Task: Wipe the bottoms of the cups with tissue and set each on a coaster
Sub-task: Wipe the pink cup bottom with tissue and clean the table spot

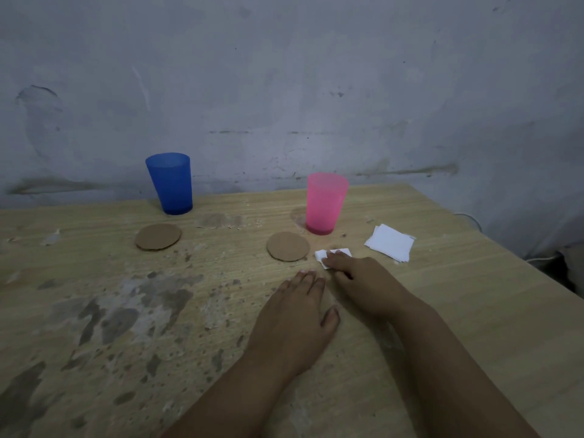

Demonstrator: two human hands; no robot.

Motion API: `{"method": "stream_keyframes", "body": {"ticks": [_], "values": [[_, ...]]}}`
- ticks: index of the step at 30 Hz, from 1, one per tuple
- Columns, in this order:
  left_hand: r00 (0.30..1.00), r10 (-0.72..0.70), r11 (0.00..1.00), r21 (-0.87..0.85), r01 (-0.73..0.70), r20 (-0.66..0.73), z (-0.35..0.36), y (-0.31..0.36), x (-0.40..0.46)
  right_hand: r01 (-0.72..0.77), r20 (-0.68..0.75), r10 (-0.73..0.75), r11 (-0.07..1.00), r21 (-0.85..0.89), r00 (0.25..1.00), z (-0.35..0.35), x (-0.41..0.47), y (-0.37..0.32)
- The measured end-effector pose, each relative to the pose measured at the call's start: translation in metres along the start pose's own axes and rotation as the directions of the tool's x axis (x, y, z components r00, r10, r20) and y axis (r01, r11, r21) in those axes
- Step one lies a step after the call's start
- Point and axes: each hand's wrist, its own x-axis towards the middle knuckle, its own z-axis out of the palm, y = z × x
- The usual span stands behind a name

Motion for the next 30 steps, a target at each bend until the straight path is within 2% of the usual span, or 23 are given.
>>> {"method": "stream_keyframes", "body": {"ticks": [5,11,15,21,26,30], "values": [[1.000,0.005,1.000,0.005,-0.005,0.007,-0.001,0.000,0.000,-0.014,-0.079,0.022,0.994,0.104,0.997,0.001,0.000,0.005],[1.000,0.004,1.000,-0.009,-0.004,0.010,0.000,0.000,0.000,0.019,-0.006,-0.019,1.000,0.016,1.000,0.008,0.008,-0.002],[1.000,0.006,1.000,-0.002,-0.006,0.017,-0.001,-0.001,0.000,-0.046,-0.091,0.045,0.999,-0.010,0.995,0.000,0.002,0.009],[1.000,-0.001,1.000,-0.011,0.001,0.019,0.000,-0.001,0.000,0.016,-0.060,-0.019,0.998,-0.055,0.998,0.005,0.005,0.000],[1.000,0.002,1.000,0.006,-0.002,0.027,-0.001,0.000,0.000,-0.041,-0.114,0.034,0.997,-0.064,0.993,0.000,0.002,0.006],[0.999,0.001,1.000,0.006,-0.001,0.035,-0.001,0.000,0.000,0.017,-0.083,-0.022,0.998,-0.060,0.996,0.005,0.006,-0.002]]}}
